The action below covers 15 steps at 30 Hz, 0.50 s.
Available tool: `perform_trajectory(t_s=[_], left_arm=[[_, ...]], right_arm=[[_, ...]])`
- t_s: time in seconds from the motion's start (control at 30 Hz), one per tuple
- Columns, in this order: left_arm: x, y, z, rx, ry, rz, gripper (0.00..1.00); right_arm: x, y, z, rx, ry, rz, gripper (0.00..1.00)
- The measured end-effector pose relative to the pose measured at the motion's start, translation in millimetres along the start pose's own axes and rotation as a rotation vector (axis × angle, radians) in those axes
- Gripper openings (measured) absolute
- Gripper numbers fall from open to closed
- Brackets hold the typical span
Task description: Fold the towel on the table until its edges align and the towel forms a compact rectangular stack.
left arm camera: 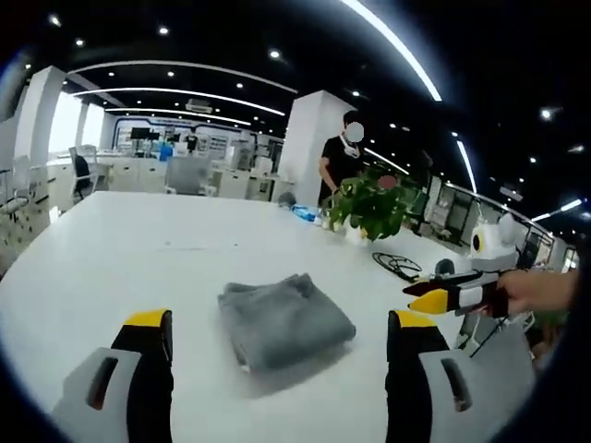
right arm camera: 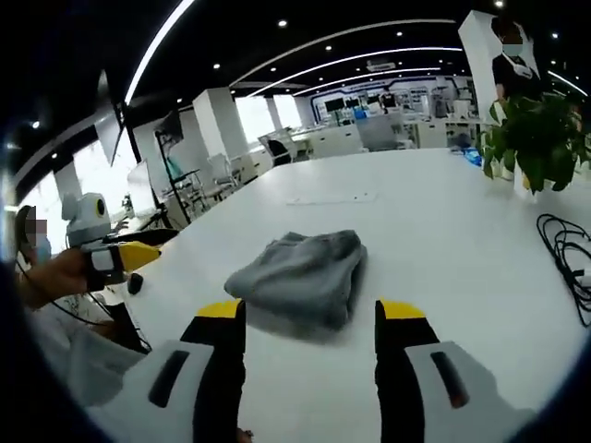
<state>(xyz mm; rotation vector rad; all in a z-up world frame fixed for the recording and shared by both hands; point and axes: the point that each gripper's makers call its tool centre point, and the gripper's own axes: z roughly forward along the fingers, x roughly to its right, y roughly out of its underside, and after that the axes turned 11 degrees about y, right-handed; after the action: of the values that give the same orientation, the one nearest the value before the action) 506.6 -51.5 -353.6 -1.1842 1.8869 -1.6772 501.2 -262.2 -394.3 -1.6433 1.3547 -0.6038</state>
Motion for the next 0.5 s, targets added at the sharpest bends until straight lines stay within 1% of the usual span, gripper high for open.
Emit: perform_trajectory(t_s=[0.13,0.23,0.27,0.33,0.5], left_arm=[[3.5,2.6,-13,0.006,-0.013,0.003,1.00],[8.7,4.7,-19,0.010,-0.021,0.000,1.00],[3.0,5.3,-22,0.013,-0.025,-0.005,1.00],[3.4,6.9,-23,0.013,-0.029,-0.009,1.00],[7.4,8.4,-26,0.015,-0.042,-0.015,1.00]], right_arm=[[-8,8.6,-11,-0.003,-0.007,-0.012,0.67],[-14,14.3,-17,0.000,-0.019,-0.011,0.71],[-17,16.2,-23,0.000,-0.023,-0.005,0.73],[-18,18.8,-26,-0.002,-0.023,-0.001,0.76],[-16,20.8,-34,-0.003,-0.021,0.009,0.77]])
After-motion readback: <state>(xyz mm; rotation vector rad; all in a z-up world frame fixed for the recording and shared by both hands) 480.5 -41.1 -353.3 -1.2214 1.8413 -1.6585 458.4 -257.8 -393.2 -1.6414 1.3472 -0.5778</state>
